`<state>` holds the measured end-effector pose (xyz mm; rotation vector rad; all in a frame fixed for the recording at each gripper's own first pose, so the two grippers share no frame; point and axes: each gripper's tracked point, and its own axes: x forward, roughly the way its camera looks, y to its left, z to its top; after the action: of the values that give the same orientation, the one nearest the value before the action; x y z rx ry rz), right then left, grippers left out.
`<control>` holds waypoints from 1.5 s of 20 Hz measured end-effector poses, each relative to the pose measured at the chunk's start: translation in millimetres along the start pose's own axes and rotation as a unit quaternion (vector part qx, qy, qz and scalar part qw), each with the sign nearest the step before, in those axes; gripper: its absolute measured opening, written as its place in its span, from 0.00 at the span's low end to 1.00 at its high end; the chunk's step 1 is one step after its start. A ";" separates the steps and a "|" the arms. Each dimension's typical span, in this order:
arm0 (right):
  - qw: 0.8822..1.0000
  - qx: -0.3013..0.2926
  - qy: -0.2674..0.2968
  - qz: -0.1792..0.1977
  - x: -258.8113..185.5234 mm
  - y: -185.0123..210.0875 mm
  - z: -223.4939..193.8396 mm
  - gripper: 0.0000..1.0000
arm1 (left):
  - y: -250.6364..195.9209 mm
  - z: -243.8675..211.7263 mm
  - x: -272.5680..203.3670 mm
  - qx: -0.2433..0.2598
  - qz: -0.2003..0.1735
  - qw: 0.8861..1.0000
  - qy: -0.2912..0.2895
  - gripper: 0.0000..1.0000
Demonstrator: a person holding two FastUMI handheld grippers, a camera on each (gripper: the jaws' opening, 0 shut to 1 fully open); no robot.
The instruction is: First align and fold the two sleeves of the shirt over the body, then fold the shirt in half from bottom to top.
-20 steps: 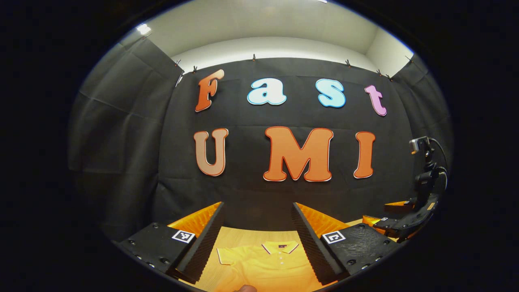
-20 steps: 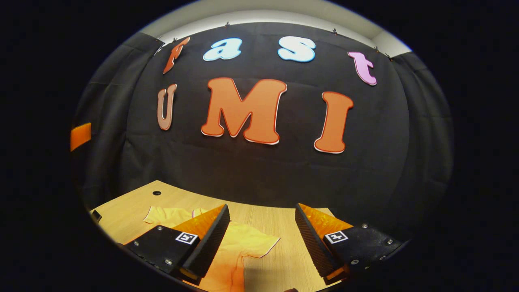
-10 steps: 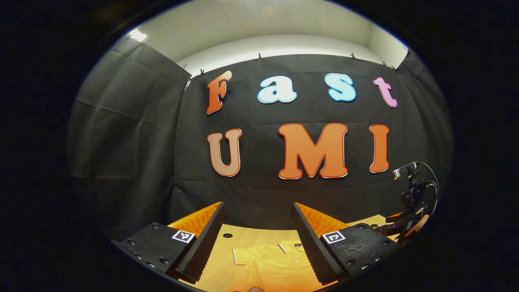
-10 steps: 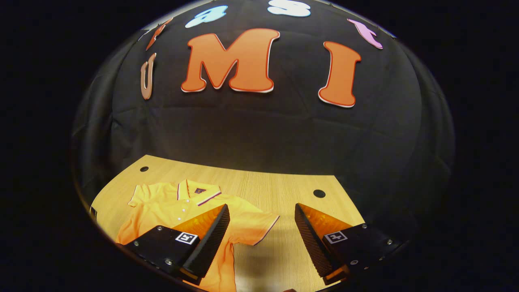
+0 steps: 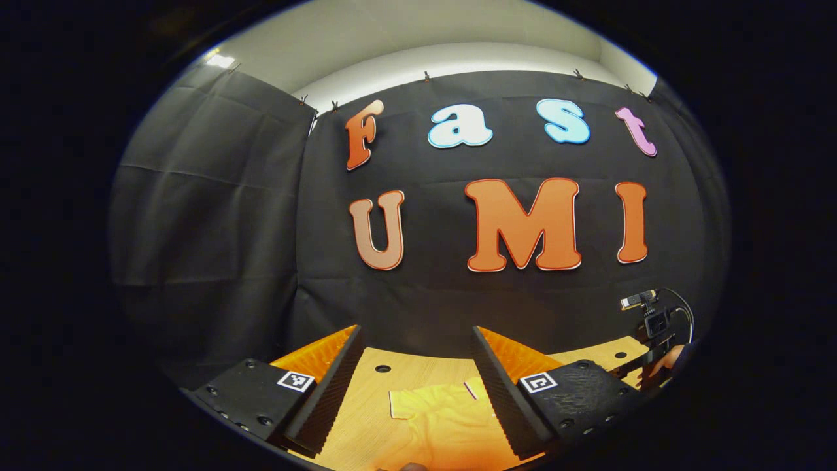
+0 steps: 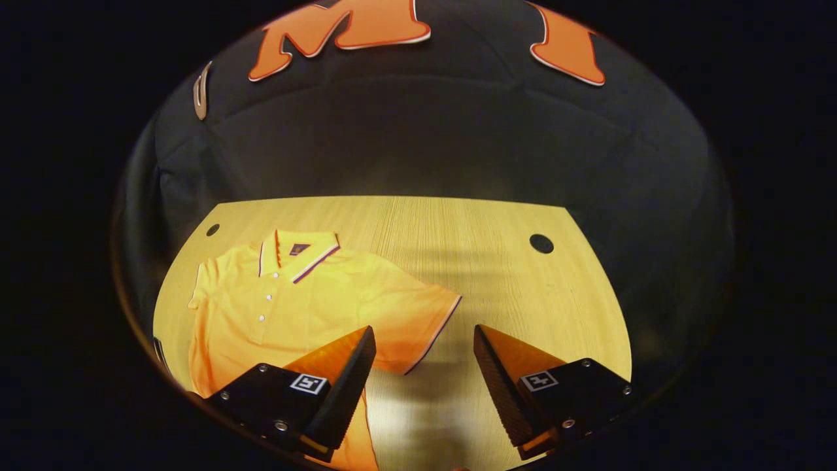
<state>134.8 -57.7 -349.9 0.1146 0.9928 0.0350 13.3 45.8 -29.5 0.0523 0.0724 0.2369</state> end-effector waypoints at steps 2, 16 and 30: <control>0.999 0.003 0.036 -0.001 18.7 -3.7 -6.8 0.89 | 0.4 -6.0 -0.1 0.007 0.007 1.000 0.009 0.98; 0.978 0.024 0.208 -0.012 108.7 -8.9 -35.1 0.81 | 11.8 -44.2 8.0 0.015 0.056 0.995 0.076 0.97; 0.969 0.018 0.240 0.060 111.5 22.8 -26.0 0.10 | 13.8 -52.2 -0.9 0.021 0.059 0.994 0.088 0.97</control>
<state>174.5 -23.8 -454.4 0.2061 1.4695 0.1620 5.1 61.3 -80.6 0.0777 0.2505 0.3572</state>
